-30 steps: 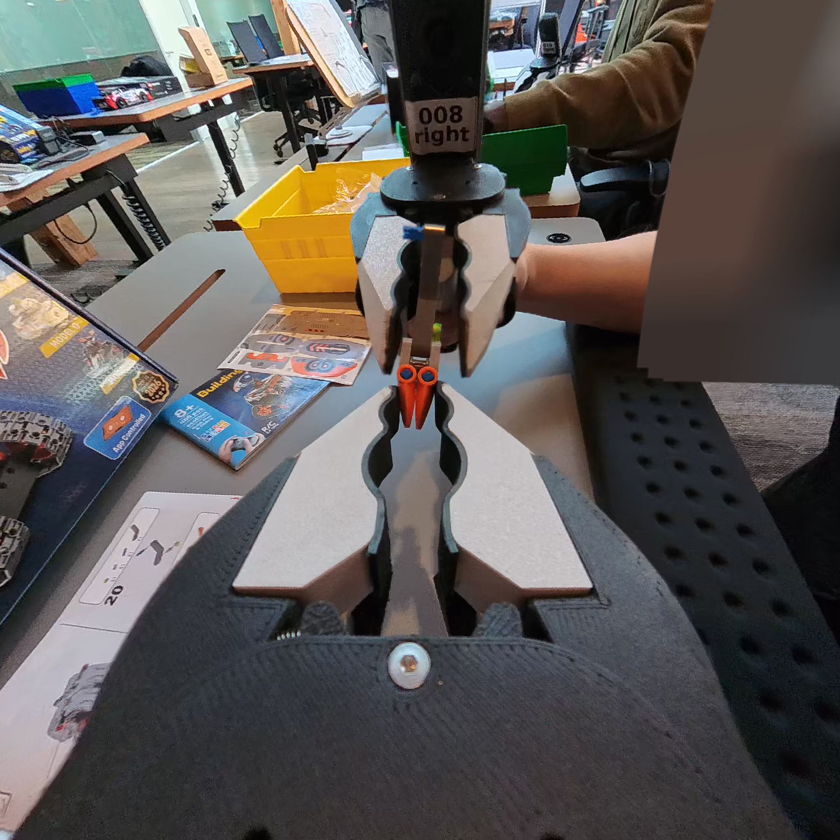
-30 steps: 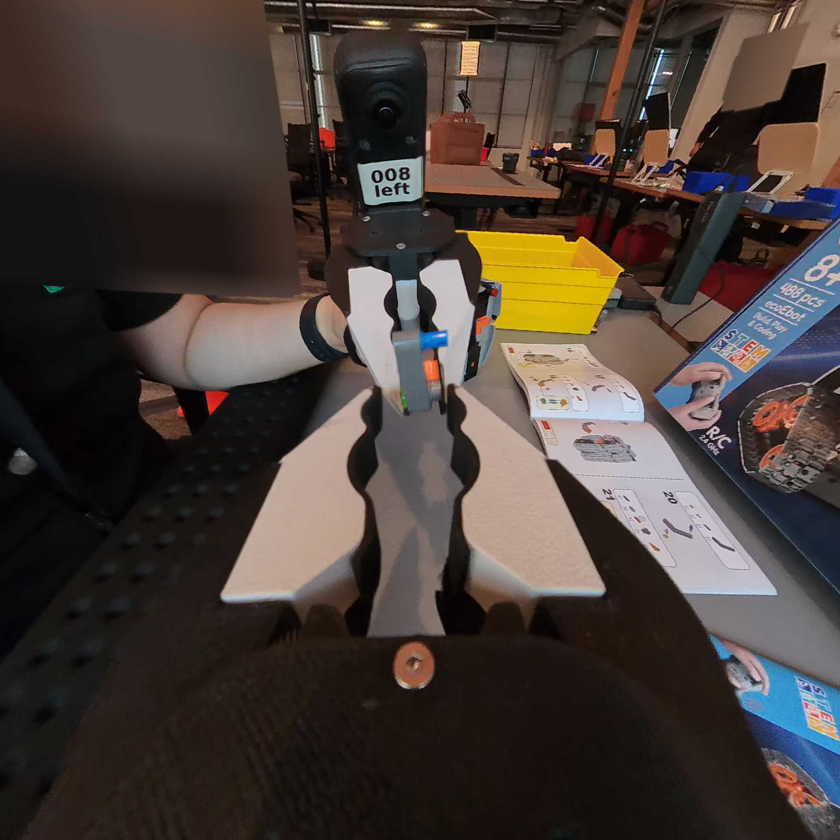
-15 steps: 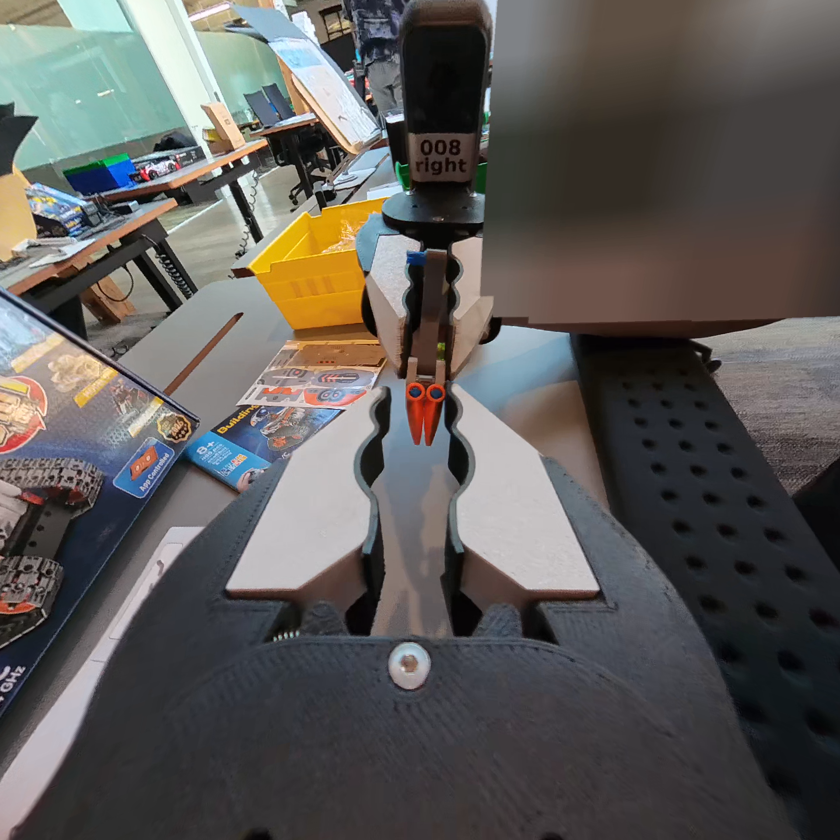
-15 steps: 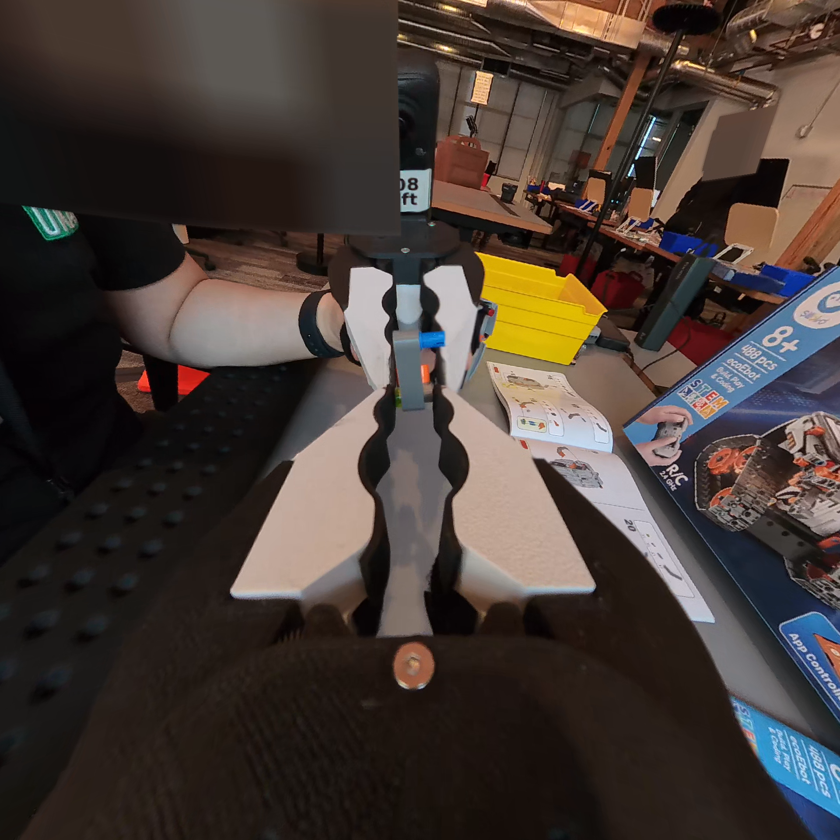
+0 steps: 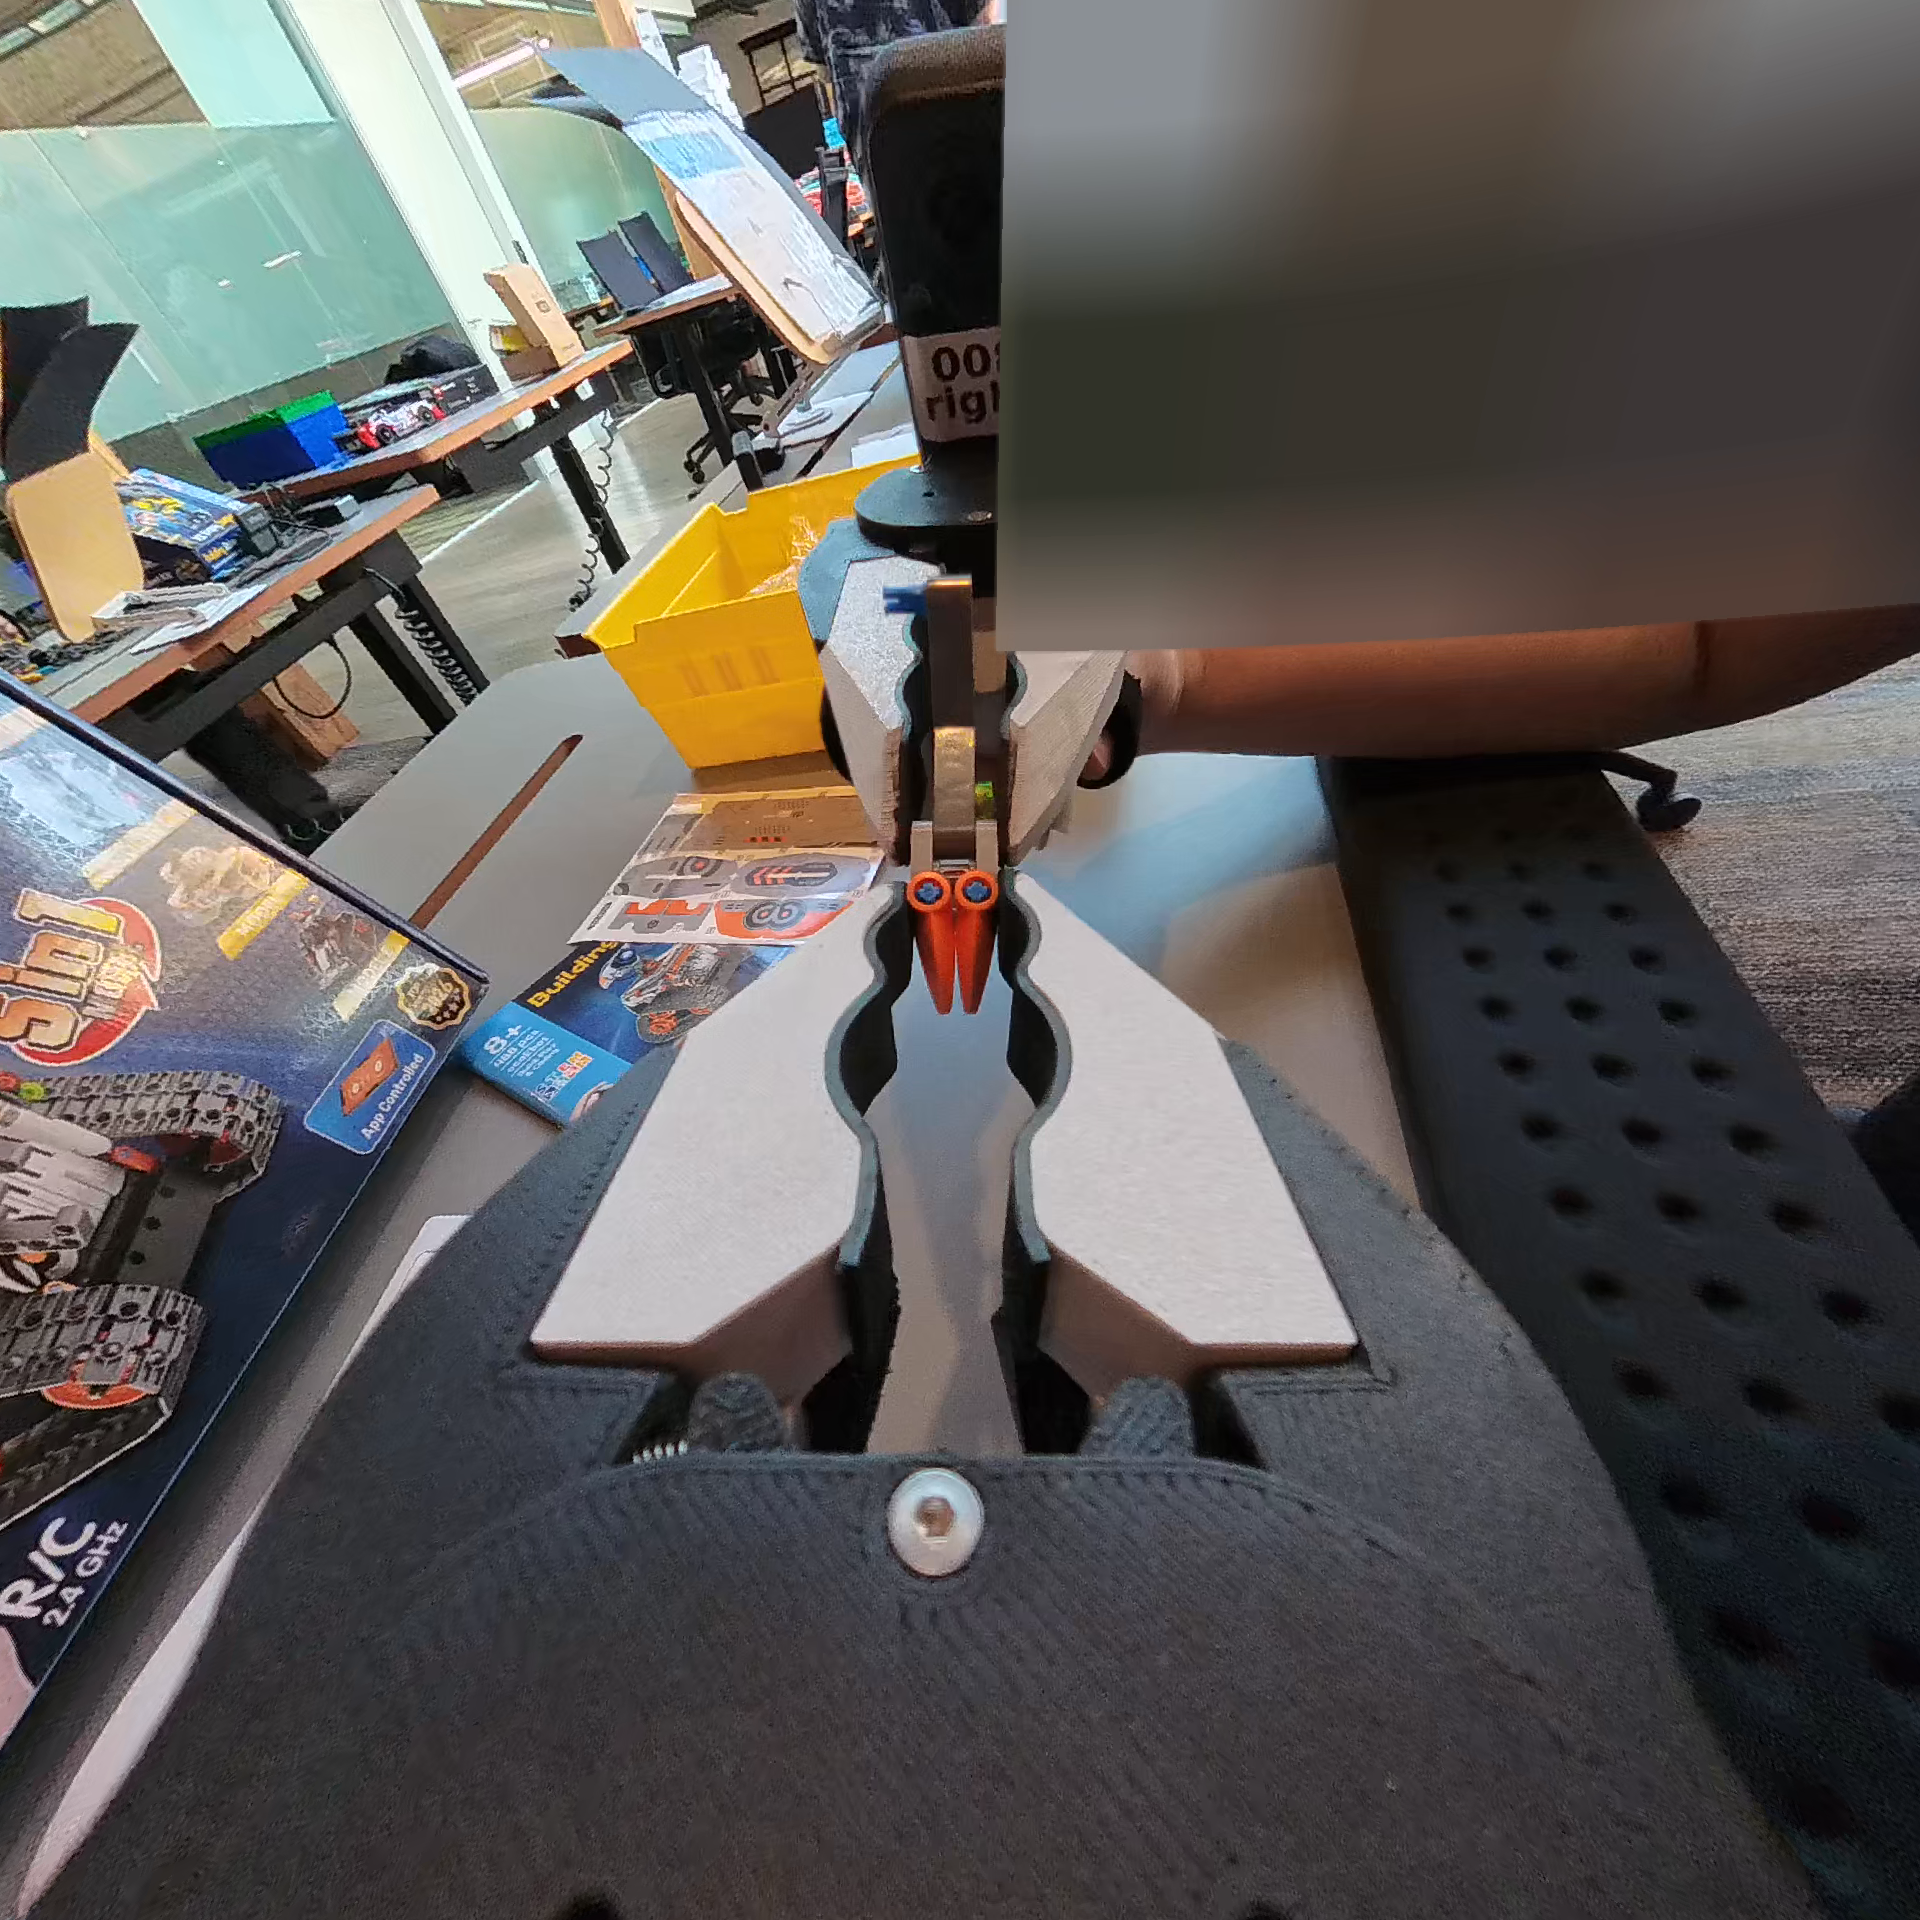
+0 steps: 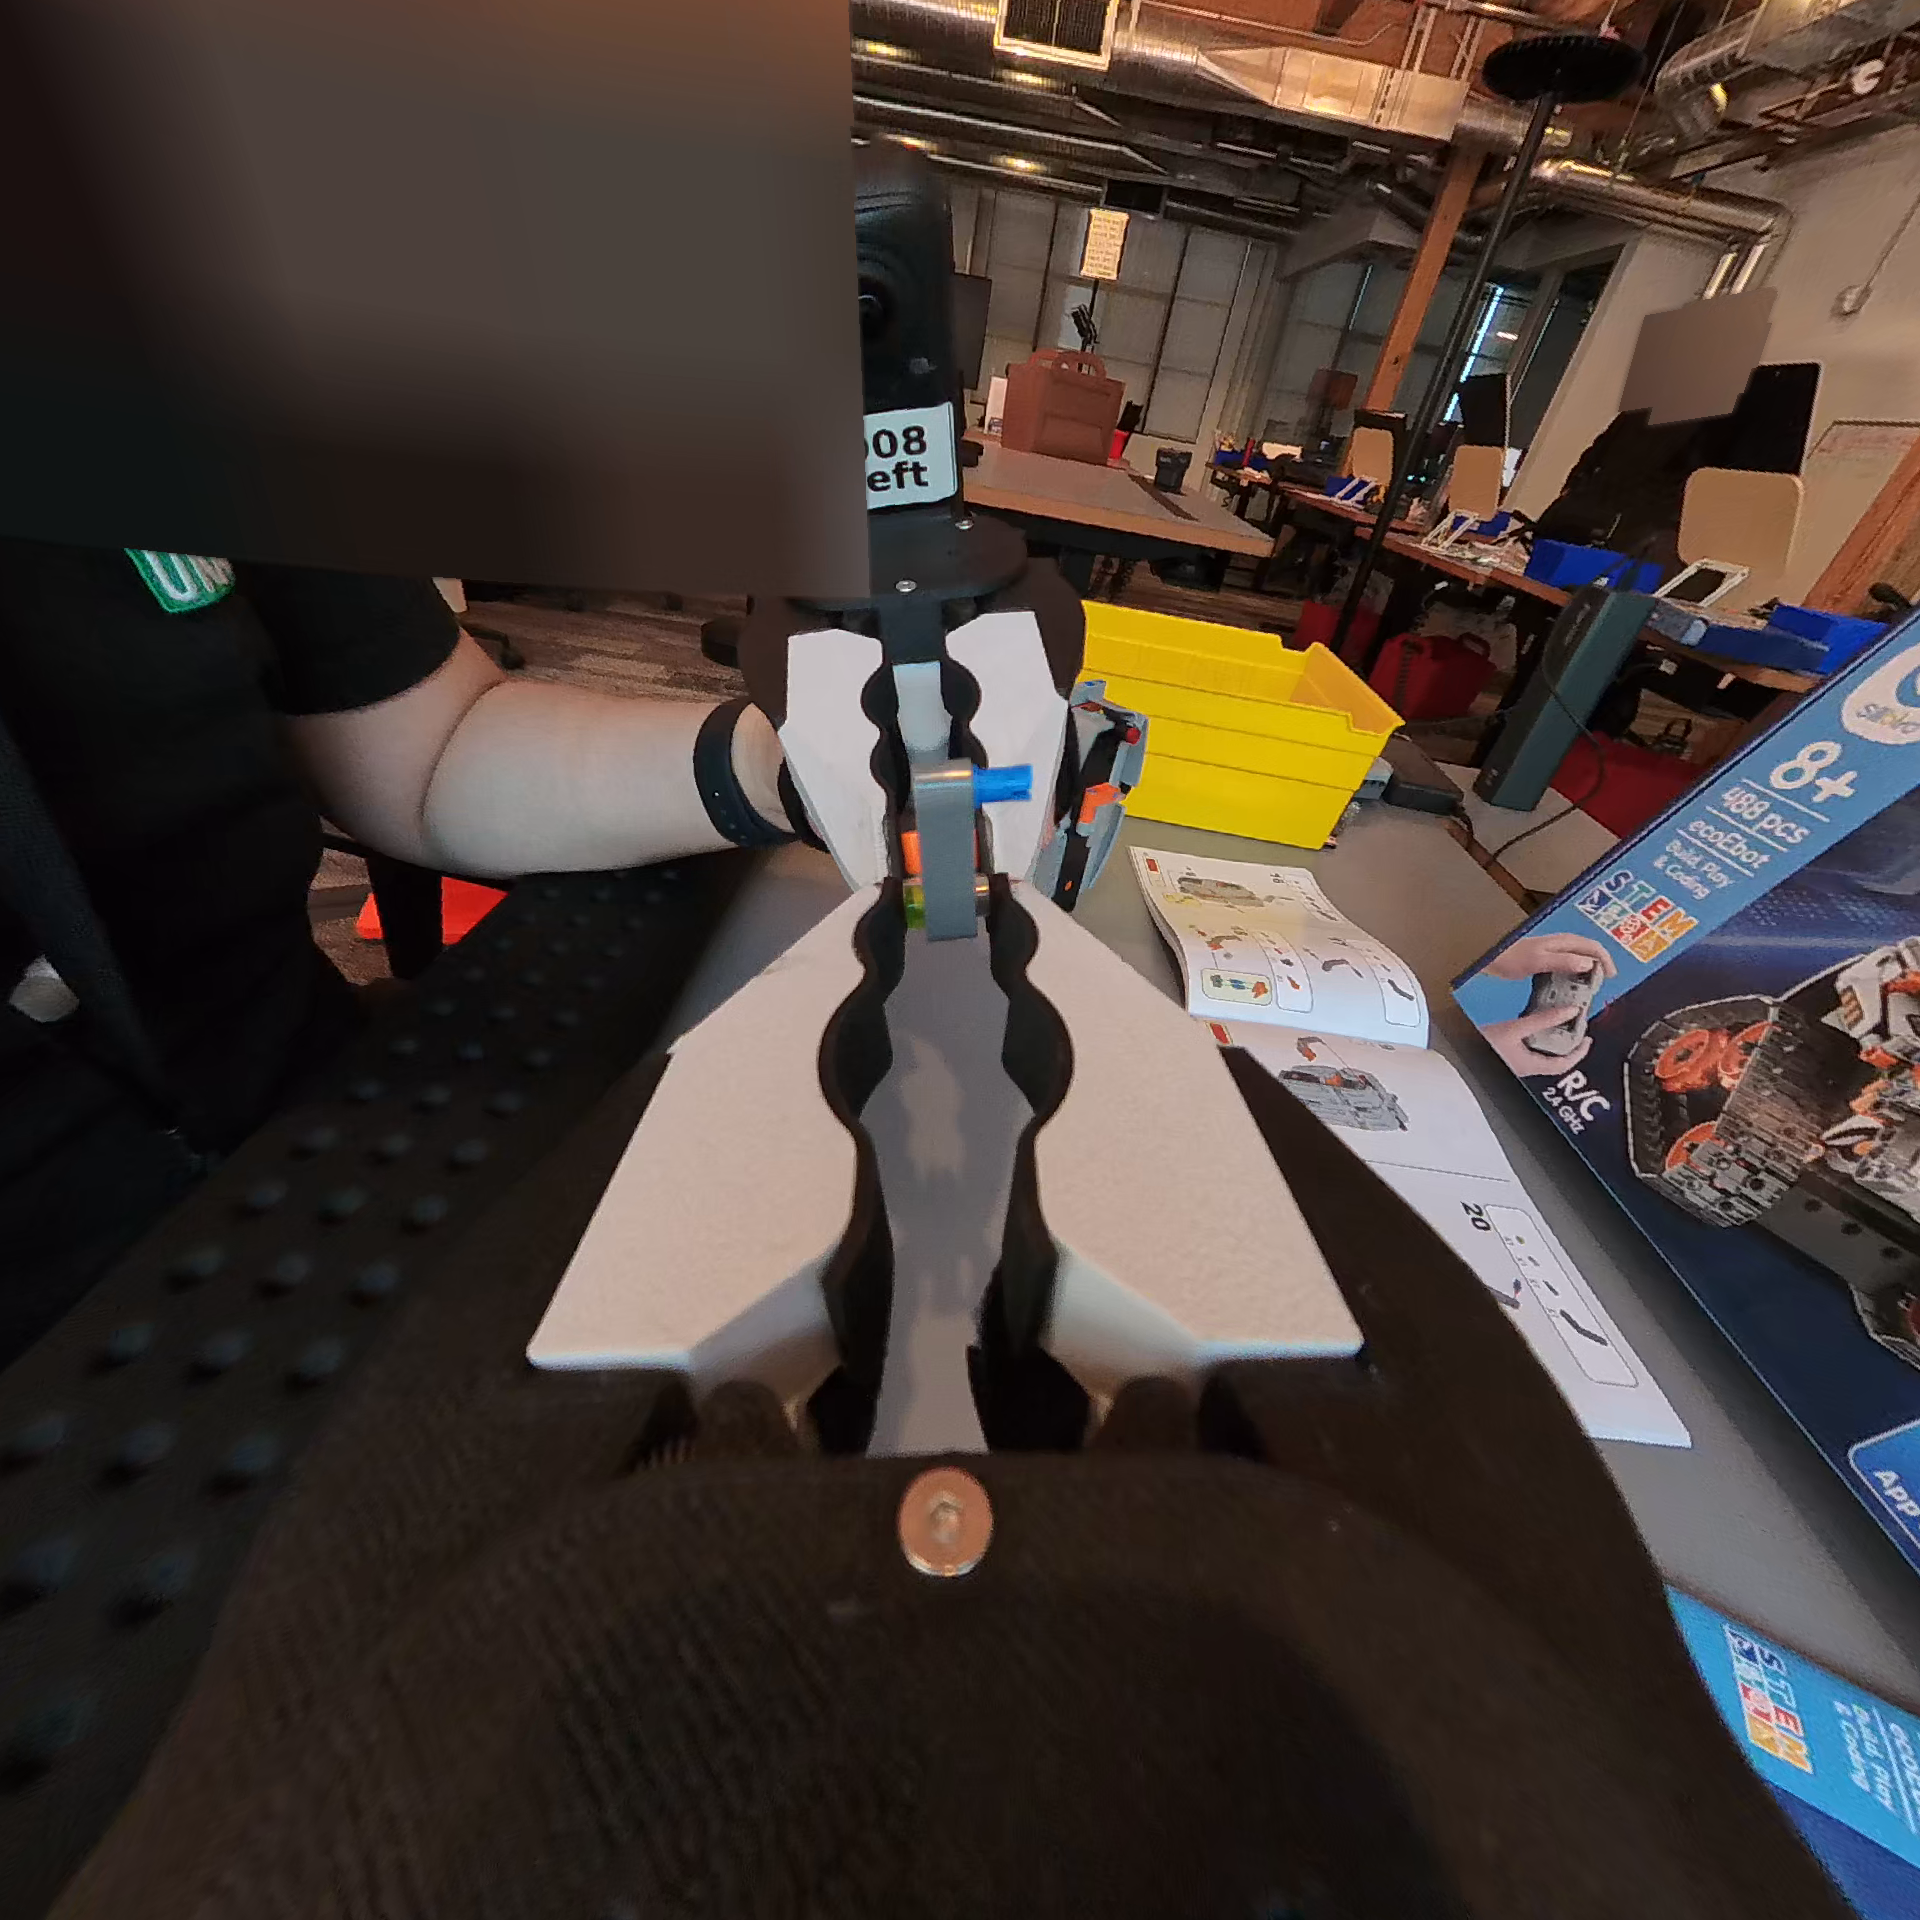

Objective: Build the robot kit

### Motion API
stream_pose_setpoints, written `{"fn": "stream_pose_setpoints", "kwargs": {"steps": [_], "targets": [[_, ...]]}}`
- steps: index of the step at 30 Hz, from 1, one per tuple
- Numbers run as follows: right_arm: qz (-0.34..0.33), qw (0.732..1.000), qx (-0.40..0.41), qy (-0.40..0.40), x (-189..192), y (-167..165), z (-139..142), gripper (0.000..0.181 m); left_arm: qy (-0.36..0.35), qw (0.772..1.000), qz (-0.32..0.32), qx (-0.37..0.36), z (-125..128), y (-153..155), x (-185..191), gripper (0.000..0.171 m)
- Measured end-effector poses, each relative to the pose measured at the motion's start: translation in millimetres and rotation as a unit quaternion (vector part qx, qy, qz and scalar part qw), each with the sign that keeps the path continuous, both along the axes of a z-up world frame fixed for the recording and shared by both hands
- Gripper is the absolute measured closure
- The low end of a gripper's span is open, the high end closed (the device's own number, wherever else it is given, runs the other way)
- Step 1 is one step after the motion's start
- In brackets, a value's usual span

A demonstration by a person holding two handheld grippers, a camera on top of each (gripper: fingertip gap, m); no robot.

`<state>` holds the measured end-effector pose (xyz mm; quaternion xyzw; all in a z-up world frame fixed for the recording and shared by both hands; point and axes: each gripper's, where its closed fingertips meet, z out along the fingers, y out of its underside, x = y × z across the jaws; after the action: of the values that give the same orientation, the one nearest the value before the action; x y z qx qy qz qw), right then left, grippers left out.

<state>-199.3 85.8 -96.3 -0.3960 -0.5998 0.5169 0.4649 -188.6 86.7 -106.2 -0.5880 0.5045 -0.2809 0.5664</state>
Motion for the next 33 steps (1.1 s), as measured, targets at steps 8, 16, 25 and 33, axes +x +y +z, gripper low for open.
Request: {"fn": "stream_pose_setpoints", "kwargs": {"steps": [8,16,25,33], "targets": [[0.017,0.999,-0.039,-0.014,0,1,-3,0.164,0.001,1.0,0.0,-0.016,-2,0,1,0.157],[0.04,0.995,-0.091,-0.028,2,3,-12,0.165,-0.003,0.999,-0.01,-0.046,-9,1,2,0.157],[0.04,0.993,-0.105,-0.026,1,10,-18,0.165,0.009,0.997,0.005,-0.077,-17,8,1,0.157],[0.041,0.992,-0.115,-0.018,2,13,-18,0.165,-0.012,0.995,0.004,-0.095,-17,11,2,0.157]]}}
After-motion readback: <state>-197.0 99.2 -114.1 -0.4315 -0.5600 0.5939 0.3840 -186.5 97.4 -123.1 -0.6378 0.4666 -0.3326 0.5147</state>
